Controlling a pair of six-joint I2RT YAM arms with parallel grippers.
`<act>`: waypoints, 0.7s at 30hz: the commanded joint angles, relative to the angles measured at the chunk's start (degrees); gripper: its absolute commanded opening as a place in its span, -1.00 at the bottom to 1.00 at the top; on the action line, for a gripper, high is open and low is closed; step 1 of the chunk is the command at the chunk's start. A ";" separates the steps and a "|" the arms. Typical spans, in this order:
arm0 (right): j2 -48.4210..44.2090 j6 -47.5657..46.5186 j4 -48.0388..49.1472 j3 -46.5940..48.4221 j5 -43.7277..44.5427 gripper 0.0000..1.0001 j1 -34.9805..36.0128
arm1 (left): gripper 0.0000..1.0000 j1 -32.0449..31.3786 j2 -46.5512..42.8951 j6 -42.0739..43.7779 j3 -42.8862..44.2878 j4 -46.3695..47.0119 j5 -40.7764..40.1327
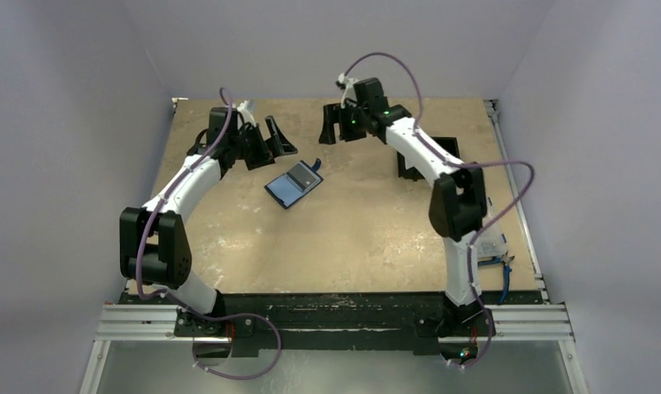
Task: Put the credit cards into the card holder
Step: Pick up the credit card from the storage box.
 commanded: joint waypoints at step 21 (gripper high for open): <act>-11.99 -4.79 0.71 -20.79 -0.85 0.85 -26.63 | 0.93 -9.86 -3.52 12.87 -3.38 0.40 3.45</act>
